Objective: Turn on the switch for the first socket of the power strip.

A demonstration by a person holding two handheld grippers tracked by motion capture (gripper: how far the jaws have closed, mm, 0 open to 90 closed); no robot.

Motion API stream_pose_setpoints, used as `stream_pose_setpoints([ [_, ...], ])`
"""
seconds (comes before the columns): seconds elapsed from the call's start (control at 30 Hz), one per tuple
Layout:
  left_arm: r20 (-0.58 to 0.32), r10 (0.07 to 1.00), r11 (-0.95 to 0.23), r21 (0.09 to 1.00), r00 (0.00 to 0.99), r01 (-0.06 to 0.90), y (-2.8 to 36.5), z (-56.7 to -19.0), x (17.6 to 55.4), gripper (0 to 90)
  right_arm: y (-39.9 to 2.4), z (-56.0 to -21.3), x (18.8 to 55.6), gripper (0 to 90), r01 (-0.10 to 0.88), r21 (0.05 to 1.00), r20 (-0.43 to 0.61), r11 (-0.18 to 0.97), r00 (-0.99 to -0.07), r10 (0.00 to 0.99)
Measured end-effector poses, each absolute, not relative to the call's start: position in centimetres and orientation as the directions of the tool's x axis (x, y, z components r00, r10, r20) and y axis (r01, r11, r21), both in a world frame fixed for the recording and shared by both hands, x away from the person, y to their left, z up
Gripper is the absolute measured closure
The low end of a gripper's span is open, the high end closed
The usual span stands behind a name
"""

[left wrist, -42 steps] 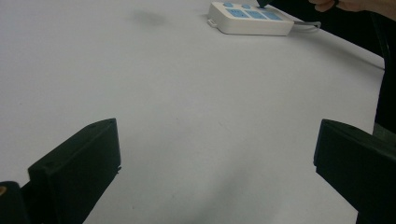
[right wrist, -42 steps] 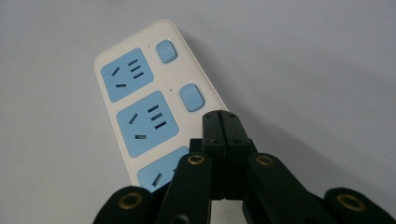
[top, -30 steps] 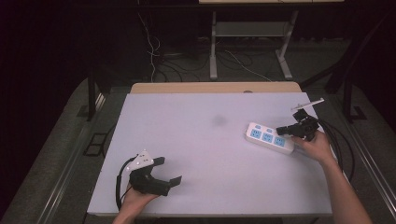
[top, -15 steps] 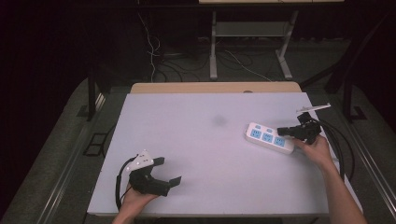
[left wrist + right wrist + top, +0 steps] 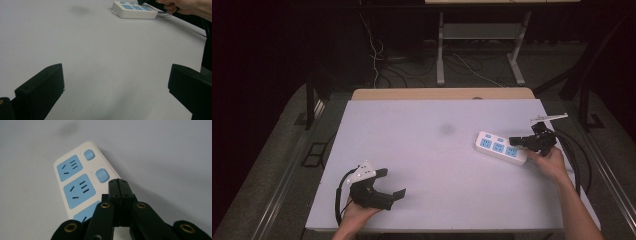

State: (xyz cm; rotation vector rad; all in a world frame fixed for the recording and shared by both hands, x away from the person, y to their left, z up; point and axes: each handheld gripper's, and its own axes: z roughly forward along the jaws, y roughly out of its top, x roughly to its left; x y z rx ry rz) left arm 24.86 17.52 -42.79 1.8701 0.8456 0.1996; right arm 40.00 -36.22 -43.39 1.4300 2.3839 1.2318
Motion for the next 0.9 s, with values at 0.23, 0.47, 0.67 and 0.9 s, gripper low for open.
stream_pose_setpoints([
  [0.23,-0.233,0.634,-0.220,0.860,0.737,0.461,17.6,-42.8,24.8,0.0,-36.1,-43.0,40.0,90.0,0.712,0.659,0.302,0.242,-0.546,0.782],
  [0.47,-0.236,0.632,-0.221,0.858,0.738,0.464,17.5,-42.8,24.9,0.0,-36.8,-42.7,39.8,90.0,0.729,0.645,0.312,0.230,-0.525,0.792],
  [0.67,-0.238,0.633,-0.219,0.858,0.737,0.464,17.5,-42.8,24.9,0.0,-37.9,-42.7,39.8,90.0,0.747,0.638,0.335,0.186,-0.487,0.807],
  [0.9,-0.240,0.632,-0.214,0.860,0.737,0.464,17.5,-42.8,24.9,0.0,-38.1,-42.1,39.5,90.0,0.747,0.639,0.320,0.184,-0.476,0.819],
])
